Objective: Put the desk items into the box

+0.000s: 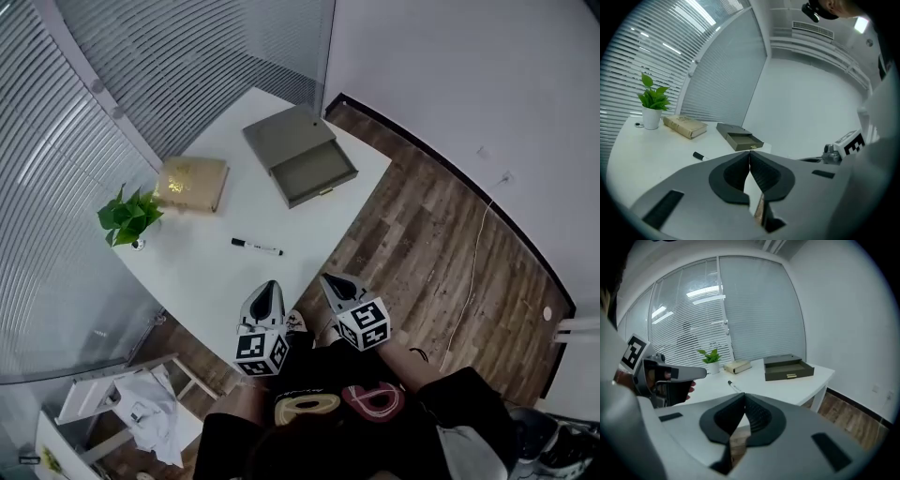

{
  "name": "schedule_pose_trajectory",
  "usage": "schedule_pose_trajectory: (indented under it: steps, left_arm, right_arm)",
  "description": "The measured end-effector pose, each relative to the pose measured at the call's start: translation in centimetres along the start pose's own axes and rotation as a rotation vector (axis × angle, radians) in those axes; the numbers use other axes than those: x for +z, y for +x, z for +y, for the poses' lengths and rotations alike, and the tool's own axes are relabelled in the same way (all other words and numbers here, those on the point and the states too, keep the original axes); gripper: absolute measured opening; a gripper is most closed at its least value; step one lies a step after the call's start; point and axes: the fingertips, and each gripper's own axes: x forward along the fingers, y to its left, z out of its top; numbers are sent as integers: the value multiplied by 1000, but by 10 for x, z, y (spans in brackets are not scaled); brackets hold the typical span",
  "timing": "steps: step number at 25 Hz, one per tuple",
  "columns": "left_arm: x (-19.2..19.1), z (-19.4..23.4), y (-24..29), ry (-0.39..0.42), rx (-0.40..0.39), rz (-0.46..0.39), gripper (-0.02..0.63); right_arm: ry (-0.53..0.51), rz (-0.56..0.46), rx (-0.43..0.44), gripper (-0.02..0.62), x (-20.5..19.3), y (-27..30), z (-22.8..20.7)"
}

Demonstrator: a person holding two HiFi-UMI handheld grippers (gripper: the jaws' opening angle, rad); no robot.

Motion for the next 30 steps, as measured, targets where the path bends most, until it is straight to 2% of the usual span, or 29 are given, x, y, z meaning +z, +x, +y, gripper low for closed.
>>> schedule_pose_trajectory:
  steps: [9, 14, 17, 22, 30]
  left_arm:
    - [7, 26, 16, -11, -8, 19, 17]
    - [8, 34, 16, -27, 20, 27, 17]
    - [8, 38, 17, -38, 51, 27, 17]
    - [10, 50, 21, -59, 129, 23, 17]
    - [24, 62, 29, -98, 278, -26, 17]
  right_arm:
    - [11, 60, -2, 11, -4, 25, 9]
    - [11, 119, 35, 11, -6, 37, 12]
    - [-17, 189, 73, 11, -13, 48, 12]
    - [-46, 195, 153, 11, 2, 68, 15]
    - [-191, 301, 253, 34, 16, 105, 4]
